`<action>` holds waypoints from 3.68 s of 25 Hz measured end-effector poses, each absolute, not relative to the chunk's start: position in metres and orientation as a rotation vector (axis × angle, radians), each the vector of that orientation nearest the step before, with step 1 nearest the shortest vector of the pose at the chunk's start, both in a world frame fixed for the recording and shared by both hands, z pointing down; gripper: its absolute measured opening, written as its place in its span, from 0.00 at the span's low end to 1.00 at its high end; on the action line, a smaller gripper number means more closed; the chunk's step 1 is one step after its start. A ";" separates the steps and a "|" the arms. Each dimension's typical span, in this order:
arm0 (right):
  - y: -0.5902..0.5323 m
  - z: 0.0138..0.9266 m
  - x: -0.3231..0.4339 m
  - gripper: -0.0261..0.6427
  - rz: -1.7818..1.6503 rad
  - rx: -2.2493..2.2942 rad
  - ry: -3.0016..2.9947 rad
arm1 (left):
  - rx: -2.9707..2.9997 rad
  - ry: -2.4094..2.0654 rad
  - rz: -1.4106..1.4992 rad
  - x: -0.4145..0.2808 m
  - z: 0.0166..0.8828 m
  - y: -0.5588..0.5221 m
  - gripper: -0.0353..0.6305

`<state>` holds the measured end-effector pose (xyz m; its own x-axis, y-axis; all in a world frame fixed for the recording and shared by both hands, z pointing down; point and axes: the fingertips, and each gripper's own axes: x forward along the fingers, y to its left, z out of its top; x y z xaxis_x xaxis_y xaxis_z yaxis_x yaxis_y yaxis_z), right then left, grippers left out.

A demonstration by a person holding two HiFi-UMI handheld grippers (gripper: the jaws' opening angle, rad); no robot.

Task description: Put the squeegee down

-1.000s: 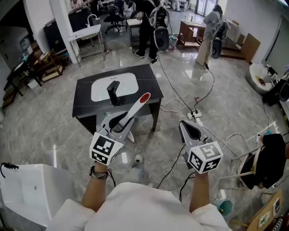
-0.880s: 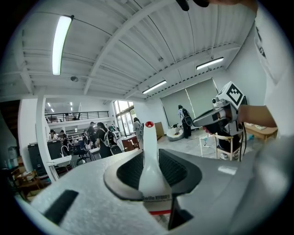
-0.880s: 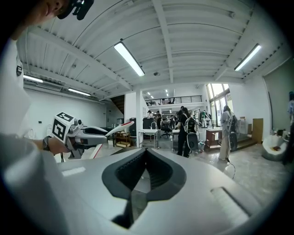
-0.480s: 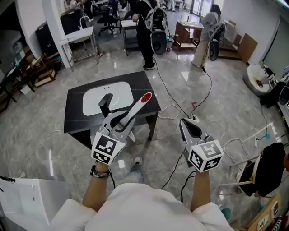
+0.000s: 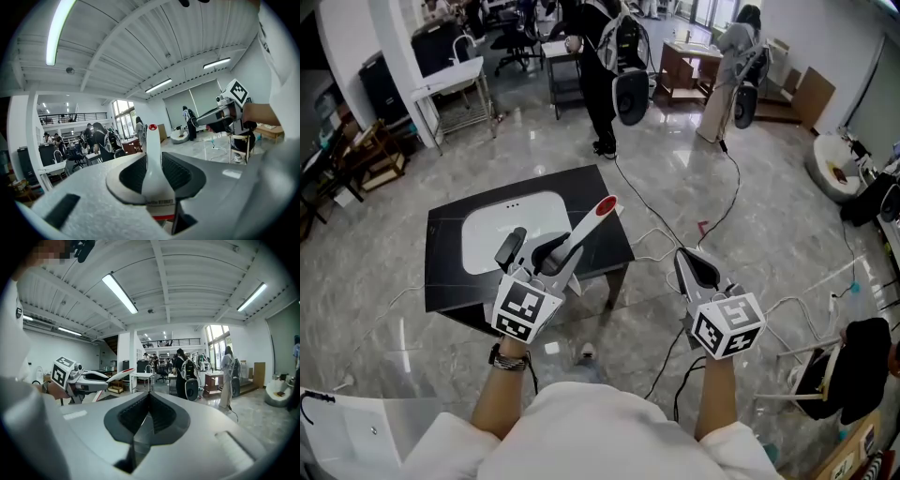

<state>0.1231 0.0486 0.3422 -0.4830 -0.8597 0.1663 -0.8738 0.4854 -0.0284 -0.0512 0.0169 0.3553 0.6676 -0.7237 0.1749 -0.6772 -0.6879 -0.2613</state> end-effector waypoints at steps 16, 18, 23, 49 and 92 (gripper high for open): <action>-0.065 0.353 0.099 0.05 0.211 1.539 -2.559 | -2.725 1.110 -0.451 -0.074 0.370 -0.100 0.22; -0.079 0.353 0.094 0.05 0.203 1.545 -2.558 | -2.725 1.096 -0.459 -0.076 0.373 -0.115 0.22; -0.114 0.357 0.085 0.05 0.206 1.568 -2.544 | -2.731 1.063 -0.477 -0.084 0.380 -0.154 0.22; -0.286 0.414 0.122 0.05 0.352 1.519 -2.496 | -2.815 1.113 -0.762 -0.053 0.479 -0.333 0.21; -0.389 0.532 0.167 0.05 0.612 1.271 -2.412 | -2.708 1.150 -1.530 -0.037 0.717 -0.448 0.22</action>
<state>0.1668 -0.3887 0.5322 -0.5388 -0.6873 0.4871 -0.8364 0.5056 -0.2117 -0.0374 -0.4478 0.7172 0.3388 -0.4824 0.8078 -0.6420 -0.7461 -0.1763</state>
